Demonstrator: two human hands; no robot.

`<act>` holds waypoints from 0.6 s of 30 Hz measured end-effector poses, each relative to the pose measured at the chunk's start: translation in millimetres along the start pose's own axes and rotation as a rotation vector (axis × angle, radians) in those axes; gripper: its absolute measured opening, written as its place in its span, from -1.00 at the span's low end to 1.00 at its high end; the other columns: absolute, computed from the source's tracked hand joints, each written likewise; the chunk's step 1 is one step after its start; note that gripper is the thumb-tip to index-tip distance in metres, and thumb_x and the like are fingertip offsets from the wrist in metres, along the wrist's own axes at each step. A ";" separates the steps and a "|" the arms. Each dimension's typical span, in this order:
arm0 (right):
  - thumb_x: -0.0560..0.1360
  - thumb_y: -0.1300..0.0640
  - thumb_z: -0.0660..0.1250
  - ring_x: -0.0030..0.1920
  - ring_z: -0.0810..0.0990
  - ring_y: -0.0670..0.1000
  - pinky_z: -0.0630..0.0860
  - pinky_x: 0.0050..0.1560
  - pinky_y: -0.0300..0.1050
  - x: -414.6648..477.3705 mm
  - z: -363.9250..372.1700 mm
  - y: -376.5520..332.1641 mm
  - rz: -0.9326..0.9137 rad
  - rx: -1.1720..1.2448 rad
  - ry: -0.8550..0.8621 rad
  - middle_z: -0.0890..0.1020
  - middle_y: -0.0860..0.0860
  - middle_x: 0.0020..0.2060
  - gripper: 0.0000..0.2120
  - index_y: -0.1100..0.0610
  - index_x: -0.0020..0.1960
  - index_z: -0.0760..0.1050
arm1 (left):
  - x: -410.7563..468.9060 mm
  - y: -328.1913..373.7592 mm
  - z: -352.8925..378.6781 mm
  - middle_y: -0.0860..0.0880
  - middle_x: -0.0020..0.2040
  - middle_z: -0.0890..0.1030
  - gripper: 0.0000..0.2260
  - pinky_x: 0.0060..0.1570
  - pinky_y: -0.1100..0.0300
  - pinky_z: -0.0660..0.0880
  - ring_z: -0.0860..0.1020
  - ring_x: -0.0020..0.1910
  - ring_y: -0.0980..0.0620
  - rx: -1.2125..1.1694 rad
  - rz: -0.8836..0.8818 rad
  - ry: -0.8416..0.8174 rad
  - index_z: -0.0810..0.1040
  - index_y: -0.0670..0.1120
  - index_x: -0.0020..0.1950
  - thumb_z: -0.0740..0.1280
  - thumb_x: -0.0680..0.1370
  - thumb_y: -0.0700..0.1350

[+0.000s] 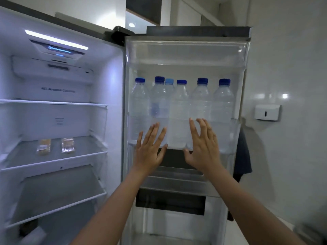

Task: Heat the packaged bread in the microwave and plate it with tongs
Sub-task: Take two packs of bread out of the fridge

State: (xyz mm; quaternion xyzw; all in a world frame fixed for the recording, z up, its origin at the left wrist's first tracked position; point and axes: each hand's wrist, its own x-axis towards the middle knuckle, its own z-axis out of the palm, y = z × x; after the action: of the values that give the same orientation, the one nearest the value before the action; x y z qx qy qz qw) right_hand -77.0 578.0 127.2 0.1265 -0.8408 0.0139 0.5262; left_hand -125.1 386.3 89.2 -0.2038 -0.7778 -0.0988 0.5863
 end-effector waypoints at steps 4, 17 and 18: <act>0.22 0.02 0.49 0.39 0.24 0.22 0.38 0.30 0.10 7.2 17.3 23.0 0.032 0.035 -0.042 0.30 0.21 0.36 -0.08 0.19 0.46 0.16 | 6.8 -0.1 17.6 -0.05 0.52 0.12 -0.49 0.48 0.02 -0.15 -0.16 0.54 0.13 0.093 0.100 -0.033 0.13 -0.02 0.51 0.10 0.57 0.05; 0.23 0.08 0.56 0.39 0.24 0.26 0.29 0.36 0.12 24.2 42.3 56.9 0.120 0.128 -0.102 0.26 0.23 0.39 -0.10 0.22 0.44 0.19 | 18.5 -3.9 38.3 -0.08 0.53 0.17 -0.47 0.48 0.01 -0.13 -0.22 0.54 0.03 0.244 0.220 -0.115 0.14 -0.03 0.51 0.16 0.55 -0.05; 0.24 0.08 0.55 0.40 0.22 0.26 0.28 0.37 0.12 24.8 42.2 56.9 0.131 0.132 -0.112 0.25 0.23 0.40 -0.10 0.22 0.45 0.18 | 17.6 -4.6 38.3 -0.08 0.53 0.17 -0.48 0.48 0.01 -0.13 -0.21 0.54 0.03 0.233 0.216 -0.124 0.15 -0.02 0.51 0.16 0.55 -0.05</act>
State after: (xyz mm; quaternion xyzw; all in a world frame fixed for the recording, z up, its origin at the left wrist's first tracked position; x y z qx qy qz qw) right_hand -137.3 621.5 136.7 0.1062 -0.8727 0.0963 0.4667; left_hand -164.5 400.7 95.2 -0.2227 -0.7923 0.0685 0.5639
